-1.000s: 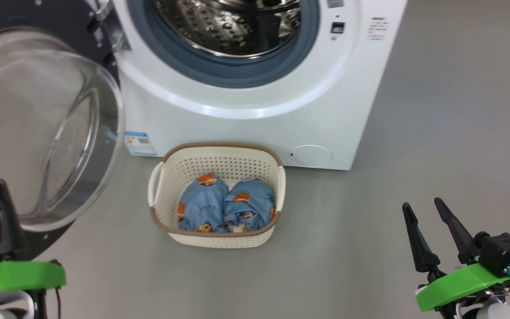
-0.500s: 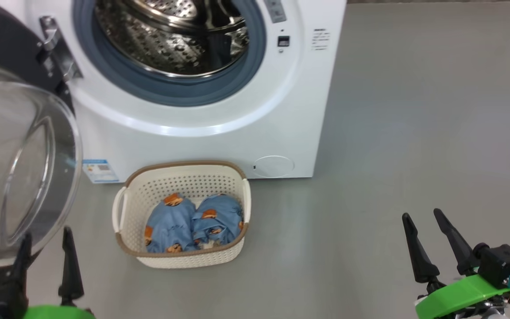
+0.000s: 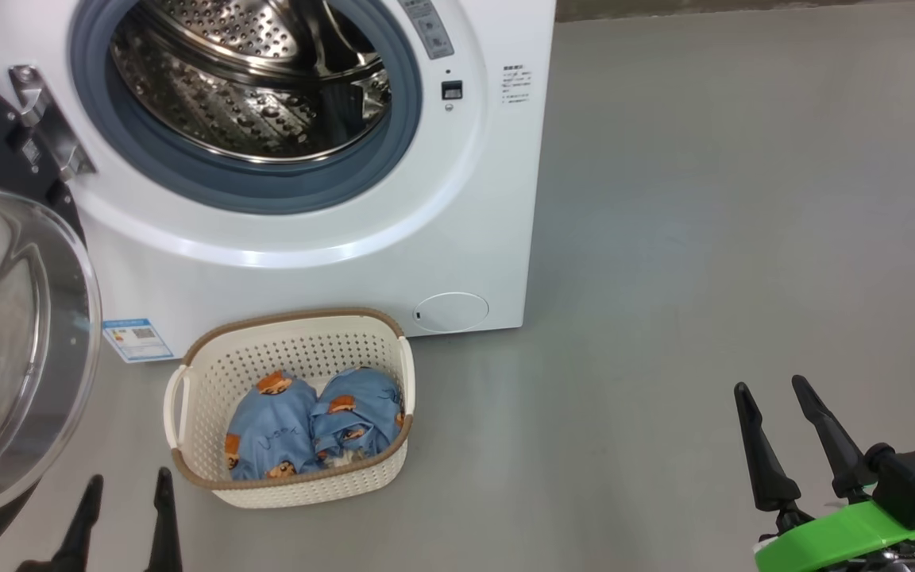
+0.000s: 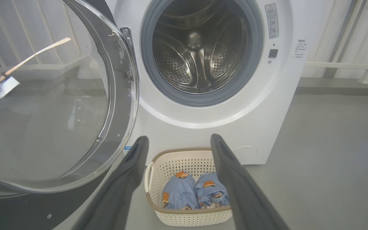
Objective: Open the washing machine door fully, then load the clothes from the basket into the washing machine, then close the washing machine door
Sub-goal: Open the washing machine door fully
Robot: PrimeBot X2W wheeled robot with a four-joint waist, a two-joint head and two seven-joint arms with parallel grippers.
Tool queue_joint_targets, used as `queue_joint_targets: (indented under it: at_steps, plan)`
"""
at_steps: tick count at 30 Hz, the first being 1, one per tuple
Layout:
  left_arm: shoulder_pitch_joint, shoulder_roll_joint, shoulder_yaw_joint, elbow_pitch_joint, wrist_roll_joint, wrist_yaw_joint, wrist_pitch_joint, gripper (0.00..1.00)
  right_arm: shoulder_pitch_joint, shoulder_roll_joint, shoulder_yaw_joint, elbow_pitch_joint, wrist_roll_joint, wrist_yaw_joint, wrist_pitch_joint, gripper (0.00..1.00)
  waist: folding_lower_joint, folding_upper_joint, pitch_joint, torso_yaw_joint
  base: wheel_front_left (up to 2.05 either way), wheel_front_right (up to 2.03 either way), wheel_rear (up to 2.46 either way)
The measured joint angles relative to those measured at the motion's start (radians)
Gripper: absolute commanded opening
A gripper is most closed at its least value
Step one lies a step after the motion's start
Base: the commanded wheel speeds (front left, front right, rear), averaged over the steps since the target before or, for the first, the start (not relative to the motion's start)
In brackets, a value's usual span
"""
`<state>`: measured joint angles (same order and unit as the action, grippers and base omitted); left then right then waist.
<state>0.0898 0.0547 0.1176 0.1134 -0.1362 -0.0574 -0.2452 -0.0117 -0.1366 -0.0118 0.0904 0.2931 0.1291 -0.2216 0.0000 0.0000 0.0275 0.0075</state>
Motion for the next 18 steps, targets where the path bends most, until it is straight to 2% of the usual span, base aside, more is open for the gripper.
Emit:
queue_joint_targets:
  at_steps: [18]
  plan:
    - [0.068,0.000,-0.056,-0.023,0.000,0.009,0.016,1.00,0.045,0.009,-0.014,-0.043,-0.020,0.000,0.010,1.00,0.0000,0.0000,-0.027,-0.018,0.00,0.00,0.00]
